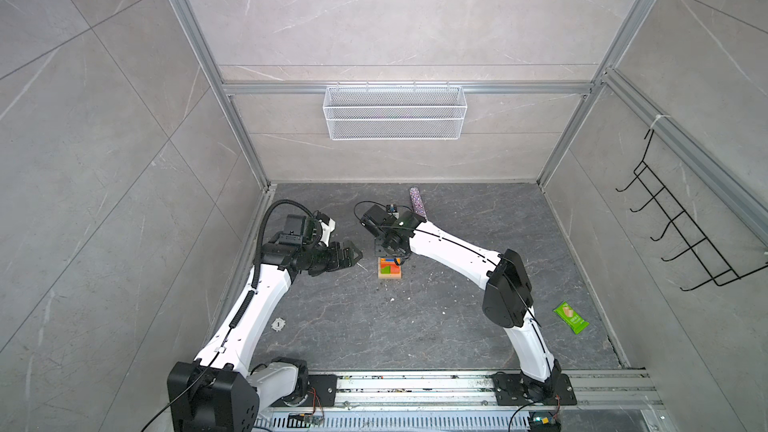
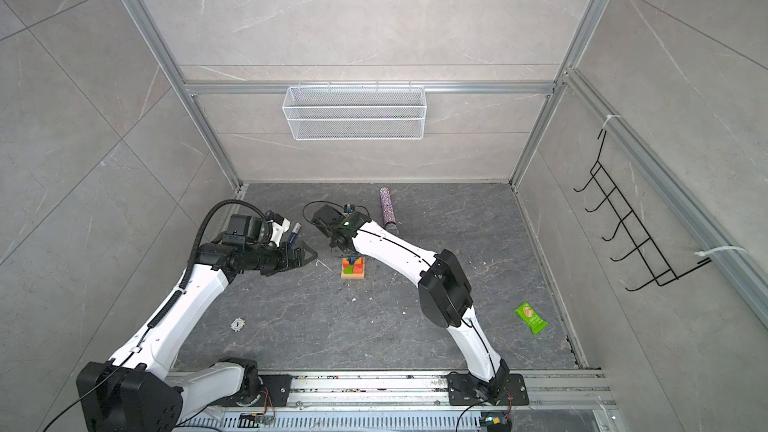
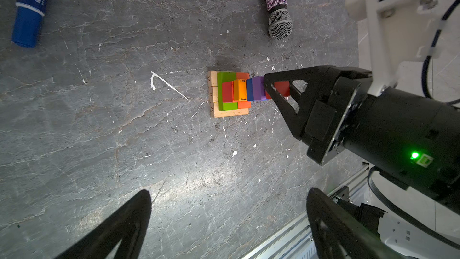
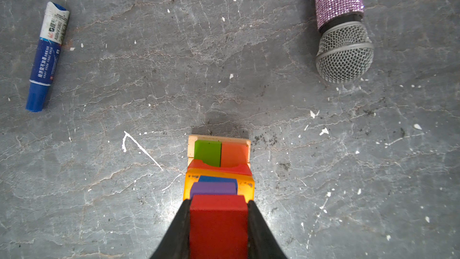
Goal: Build the wood block tower
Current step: 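Lower the red cube onto the purple cube with the right gripper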
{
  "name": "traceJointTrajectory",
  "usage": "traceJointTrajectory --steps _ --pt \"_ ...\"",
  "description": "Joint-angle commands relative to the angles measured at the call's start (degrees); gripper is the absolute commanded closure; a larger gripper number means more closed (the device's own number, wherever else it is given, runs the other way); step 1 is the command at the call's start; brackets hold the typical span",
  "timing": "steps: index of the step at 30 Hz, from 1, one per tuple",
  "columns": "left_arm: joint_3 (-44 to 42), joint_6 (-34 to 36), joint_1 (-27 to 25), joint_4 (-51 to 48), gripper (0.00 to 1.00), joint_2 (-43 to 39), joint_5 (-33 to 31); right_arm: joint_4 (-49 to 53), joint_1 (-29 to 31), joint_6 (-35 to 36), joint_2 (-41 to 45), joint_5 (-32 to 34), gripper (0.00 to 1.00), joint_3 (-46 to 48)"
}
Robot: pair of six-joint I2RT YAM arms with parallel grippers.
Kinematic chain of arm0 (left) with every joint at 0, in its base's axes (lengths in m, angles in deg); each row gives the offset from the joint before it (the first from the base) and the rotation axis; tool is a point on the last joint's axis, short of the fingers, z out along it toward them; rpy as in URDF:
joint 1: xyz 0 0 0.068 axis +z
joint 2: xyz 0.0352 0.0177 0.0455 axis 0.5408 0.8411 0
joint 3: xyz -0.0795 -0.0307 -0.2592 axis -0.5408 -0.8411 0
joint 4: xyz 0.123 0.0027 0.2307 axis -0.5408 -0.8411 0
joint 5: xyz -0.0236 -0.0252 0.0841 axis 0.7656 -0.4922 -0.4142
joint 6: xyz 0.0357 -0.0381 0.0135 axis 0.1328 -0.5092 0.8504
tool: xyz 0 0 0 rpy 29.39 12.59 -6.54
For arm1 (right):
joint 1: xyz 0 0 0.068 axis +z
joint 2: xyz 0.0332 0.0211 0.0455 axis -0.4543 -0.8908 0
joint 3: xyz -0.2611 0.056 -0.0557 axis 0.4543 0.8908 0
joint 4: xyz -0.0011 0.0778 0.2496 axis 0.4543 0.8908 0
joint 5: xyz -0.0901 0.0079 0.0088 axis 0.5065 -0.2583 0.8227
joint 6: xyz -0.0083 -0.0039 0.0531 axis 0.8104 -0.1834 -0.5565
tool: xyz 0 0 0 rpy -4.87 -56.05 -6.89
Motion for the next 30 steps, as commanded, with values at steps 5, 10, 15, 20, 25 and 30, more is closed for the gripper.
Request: traceJointTrajectory --steps 5,10,15,20,25,30 --pt "-0.31 0.81 0.38 0.89 0.01 -1.13 1.29 -0.30 0.52 -0.83 -2.15 0.47 0.99 -1.82" --pt "-0.27 0.81 0.39 0.92 0.01 -1.13 1.26 -0.04 0.60 -0.84 -2.37 0.48 0.97 -2.03" --pt "-0.29 0.81 0.36 0.92 0.01 -1.07 1.37 0.21 0.55 -0.84 -2.41 0.51 0.92 -2.21" --pt "-0.31 0.83 0.38 0.95 0.01 -1.04 1.37 0.33 0.60 -0.97 -2.41 0.58 0.81 -2.33" --pt "-0.30 0.81 0.35 0.95 0.01 -1.04 1.36 0.13 0.69 -0.73 -2.23 0.25 0.74 -2.25" --pt "-0.31 0.81 0.40 0.95 0.01 -1.04 1.36 -0.13 0.63 -0.81 -2.14 0.20 0.63 -2.32"
